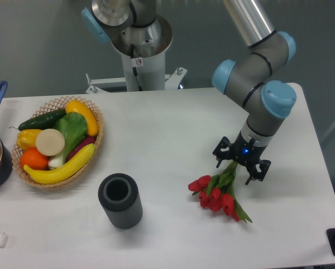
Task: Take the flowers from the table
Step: 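Lower the open gripper over the tulip stems near the twine, then close the gripper around the tulip stems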
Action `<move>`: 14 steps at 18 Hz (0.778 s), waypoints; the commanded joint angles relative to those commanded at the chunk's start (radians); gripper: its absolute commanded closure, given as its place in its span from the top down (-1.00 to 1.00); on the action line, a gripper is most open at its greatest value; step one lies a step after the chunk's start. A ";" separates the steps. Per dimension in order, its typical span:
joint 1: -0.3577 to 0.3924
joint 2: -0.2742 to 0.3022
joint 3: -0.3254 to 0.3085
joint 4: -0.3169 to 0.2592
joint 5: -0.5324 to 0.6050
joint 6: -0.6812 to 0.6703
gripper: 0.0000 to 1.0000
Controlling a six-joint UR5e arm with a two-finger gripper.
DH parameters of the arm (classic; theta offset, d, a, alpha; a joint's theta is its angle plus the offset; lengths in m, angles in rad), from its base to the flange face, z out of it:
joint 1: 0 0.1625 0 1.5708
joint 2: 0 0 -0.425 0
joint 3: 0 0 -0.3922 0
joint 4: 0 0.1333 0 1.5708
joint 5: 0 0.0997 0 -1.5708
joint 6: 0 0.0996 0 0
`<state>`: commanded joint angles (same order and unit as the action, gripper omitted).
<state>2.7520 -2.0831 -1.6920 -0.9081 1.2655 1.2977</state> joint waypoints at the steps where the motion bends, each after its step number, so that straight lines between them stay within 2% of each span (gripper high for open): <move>1: 0.002 -0.002 0.000 0.002 0.000 0.005 1.00; 7: -0.002 -0.009 -0.031 0.051 0.006 0.005 1.00; 14: -0.023 -0.025 -0.035 0.061 0.052 0.005 1.00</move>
<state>2.7290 -2.1077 -1.7273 -0.8468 1.3176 1.3023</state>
